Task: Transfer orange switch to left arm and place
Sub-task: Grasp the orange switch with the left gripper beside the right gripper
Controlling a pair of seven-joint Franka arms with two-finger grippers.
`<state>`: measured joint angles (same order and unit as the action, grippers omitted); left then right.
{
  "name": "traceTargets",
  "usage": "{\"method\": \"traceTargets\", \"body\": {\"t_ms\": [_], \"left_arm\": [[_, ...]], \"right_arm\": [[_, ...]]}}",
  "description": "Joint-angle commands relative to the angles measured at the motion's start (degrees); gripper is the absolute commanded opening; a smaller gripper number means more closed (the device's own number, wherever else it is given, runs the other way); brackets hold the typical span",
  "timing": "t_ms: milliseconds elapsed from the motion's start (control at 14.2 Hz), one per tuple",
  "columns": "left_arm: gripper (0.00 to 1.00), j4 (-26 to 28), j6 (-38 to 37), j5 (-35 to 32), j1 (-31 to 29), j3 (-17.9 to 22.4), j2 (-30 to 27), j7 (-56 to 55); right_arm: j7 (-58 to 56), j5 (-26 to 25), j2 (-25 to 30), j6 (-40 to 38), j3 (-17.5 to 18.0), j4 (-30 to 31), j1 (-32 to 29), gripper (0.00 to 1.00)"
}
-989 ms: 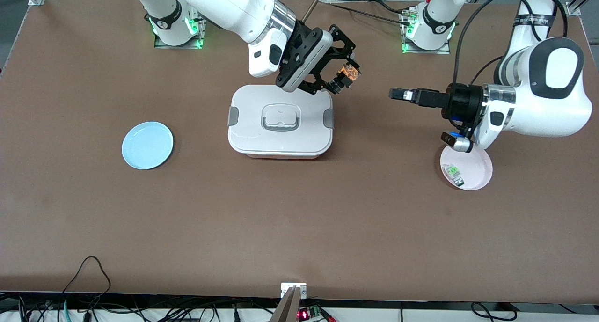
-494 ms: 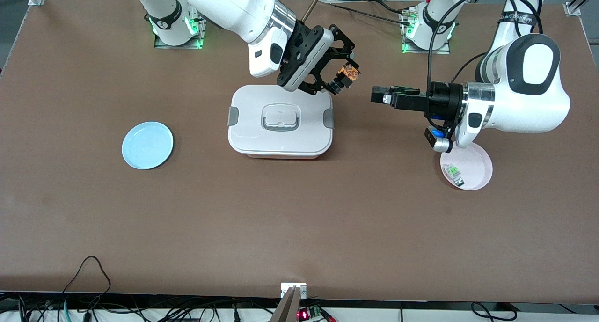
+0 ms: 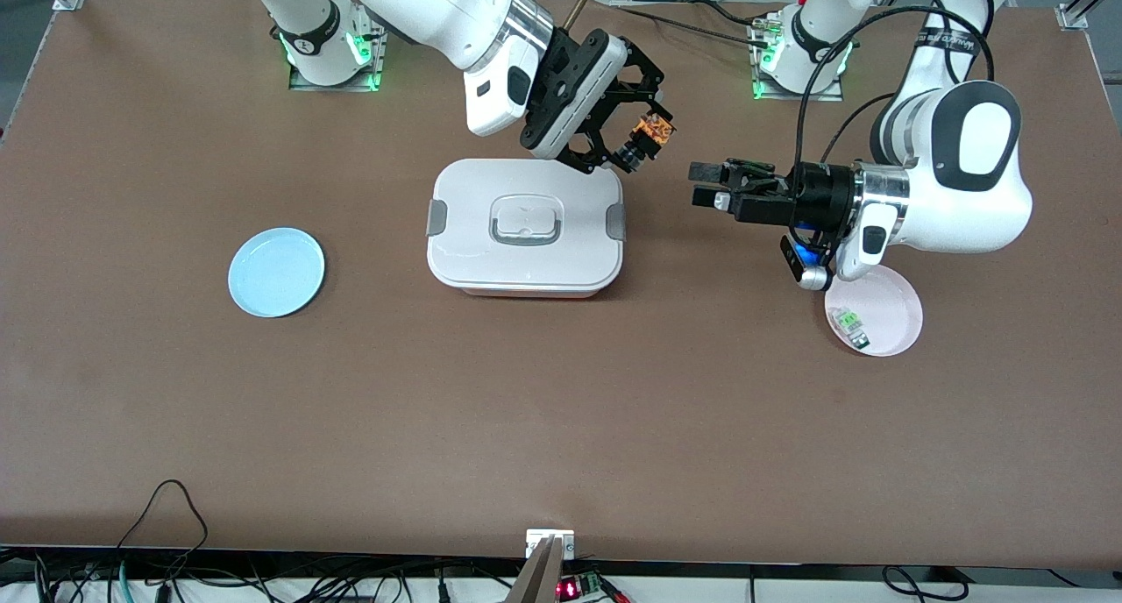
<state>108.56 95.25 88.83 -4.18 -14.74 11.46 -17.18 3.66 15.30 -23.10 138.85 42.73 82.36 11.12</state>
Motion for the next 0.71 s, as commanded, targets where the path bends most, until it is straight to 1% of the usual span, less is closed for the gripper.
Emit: {"method": "traceTargets", "body": {"t_ms": [0,141,494,636], "left_arm": [[0.99,1.13,3.36,3.71,-0.13,-2.05,-2.58,-0.66],[0.99,1.13,3.63,3.72,-0.13,-3.19,-2.94,-0.57],[0.99,2.27,3.54,3.63,-0.13,-3.63,-3.2,0.22],[0.99,3.06,3.63,3.72,-0.13,-5.03,-3.38,0.22]], "right_arm": [[-0.41,-0.62,0.51,0.19,0.25,0.17,-0.31,0.0],[-0.49,-0.62,0.51,0.28,0.25,0.17,-0.22,0.0],[-0.49,-0.71,0.51,0.28,0.25,0.53,-0.22,0.0],[-0.49,-0.71,0.51,0.28,0.25,0.53,-0.13,0.0]]}}
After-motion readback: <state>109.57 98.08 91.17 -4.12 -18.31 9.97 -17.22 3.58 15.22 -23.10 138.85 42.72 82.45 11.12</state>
